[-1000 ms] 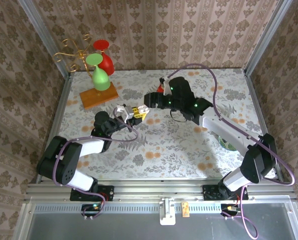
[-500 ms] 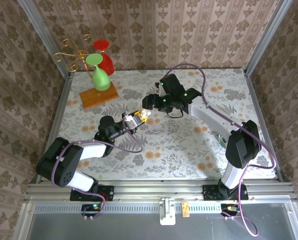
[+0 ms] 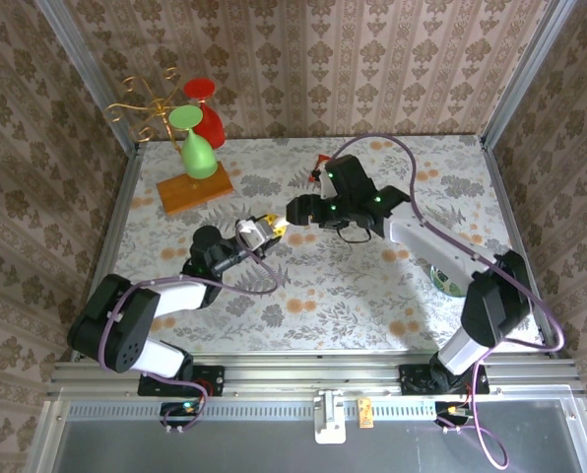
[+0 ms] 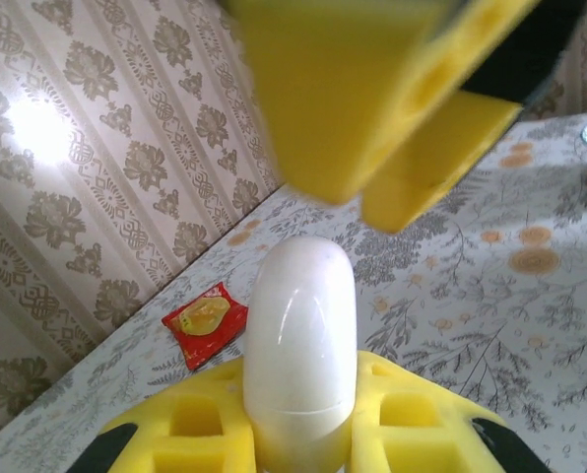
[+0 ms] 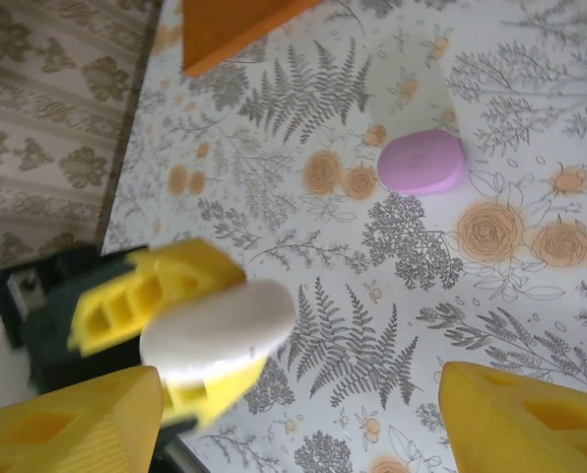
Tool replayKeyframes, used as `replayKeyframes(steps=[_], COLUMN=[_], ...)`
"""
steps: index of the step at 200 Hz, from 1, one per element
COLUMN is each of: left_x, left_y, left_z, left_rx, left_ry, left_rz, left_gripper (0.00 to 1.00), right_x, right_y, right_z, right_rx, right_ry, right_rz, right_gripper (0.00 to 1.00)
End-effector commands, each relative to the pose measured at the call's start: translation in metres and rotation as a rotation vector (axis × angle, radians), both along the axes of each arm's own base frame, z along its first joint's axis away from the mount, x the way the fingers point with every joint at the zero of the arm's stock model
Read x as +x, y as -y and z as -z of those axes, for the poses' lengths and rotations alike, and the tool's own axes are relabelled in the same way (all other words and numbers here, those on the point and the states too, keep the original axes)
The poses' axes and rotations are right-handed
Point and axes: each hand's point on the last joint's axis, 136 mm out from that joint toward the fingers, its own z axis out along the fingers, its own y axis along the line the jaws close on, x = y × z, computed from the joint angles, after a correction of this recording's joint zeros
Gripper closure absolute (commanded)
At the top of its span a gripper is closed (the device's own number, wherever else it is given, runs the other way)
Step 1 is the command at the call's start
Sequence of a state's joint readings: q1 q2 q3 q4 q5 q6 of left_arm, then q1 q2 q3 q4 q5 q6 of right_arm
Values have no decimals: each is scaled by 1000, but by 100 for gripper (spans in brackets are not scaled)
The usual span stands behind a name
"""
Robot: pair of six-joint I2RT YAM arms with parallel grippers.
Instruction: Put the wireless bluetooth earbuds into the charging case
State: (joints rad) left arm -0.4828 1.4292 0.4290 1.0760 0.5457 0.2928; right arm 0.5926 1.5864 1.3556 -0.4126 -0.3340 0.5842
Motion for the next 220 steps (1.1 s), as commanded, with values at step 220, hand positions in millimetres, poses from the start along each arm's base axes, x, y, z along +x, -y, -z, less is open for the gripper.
replayKeyframes(steps=[220], left_x=[-34], left_y=[-9], left_z=[135], left_rx=[42], left_ry=[-1246], left_rz=[-299], left_gripper=[89], right_x=[-60], right_y=[43], right_z=[42], right_rx=[-154], right_ry=[410], right_rz=[-212], right_gripper=[10])
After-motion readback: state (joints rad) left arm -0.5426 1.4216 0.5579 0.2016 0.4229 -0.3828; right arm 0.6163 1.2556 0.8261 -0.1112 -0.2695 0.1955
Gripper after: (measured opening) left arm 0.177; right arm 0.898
